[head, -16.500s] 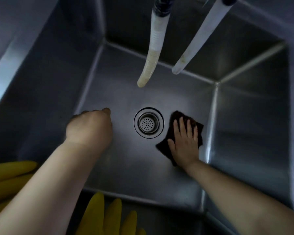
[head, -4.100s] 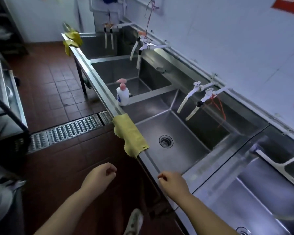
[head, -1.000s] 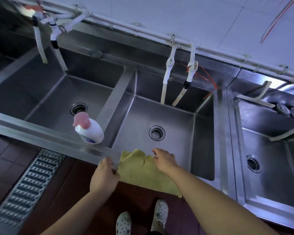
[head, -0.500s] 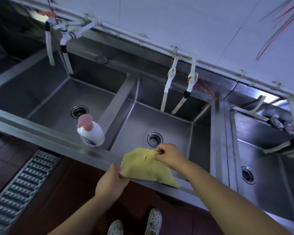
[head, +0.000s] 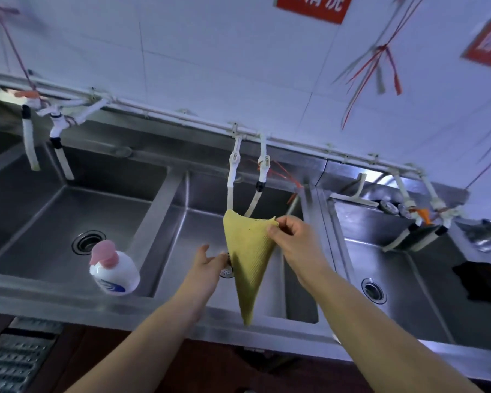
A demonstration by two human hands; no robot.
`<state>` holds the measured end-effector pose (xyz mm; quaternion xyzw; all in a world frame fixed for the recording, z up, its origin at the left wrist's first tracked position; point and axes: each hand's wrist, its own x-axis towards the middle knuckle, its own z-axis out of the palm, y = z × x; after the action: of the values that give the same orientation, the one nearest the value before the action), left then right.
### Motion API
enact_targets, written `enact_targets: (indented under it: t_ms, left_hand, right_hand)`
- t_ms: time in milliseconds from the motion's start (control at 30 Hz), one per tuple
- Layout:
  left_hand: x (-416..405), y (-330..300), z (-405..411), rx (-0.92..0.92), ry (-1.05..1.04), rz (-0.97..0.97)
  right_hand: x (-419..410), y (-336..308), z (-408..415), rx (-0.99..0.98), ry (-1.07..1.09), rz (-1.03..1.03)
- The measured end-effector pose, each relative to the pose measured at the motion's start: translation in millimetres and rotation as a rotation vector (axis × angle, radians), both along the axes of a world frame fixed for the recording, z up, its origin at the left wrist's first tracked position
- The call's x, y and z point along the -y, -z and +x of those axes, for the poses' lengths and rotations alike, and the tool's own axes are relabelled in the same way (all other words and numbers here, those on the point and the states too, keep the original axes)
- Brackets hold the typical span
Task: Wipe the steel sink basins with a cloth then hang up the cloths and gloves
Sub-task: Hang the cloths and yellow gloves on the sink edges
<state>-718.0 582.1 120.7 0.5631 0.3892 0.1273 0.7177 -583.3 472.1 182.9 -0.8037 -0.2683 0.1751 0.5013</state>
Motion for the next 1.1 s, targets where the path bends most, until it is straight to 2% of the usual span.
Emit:
enact_targets:
  t_ms: [133,300,433,600,733,900,1100]
  left_hand:
    - [22,-15,25,0.083,0.037,-0.113]
    - [58,-36,59,0.146,0.115,0.089]
    - [97,-58,92,0.201,0.274,0.373]
    - [165,-72,149,0.156,0.392,0.801]
    - [239,-72,202,0.177,0.432,0.975]
    - [336,-69,267,0.191,0.512,1.084]
    - [425,-64,329,0.222,0.696,1.013]
  right_hand:
    - [43,-7,7,0.024,0.168,0.052]
    - [110,-13,24,0.047,0.442,0.071]
    - [167,-15,42,0.052,0.435,0.021]
    - [247,-15,76,0.059,0.482,-0.031]
    - [324,-14,115,0.147,0.559,-0.124]
    - [427,-12,169,0.315,0.624,-0.298]
    - [518,-7,229,0.363,0.492,-0.48]
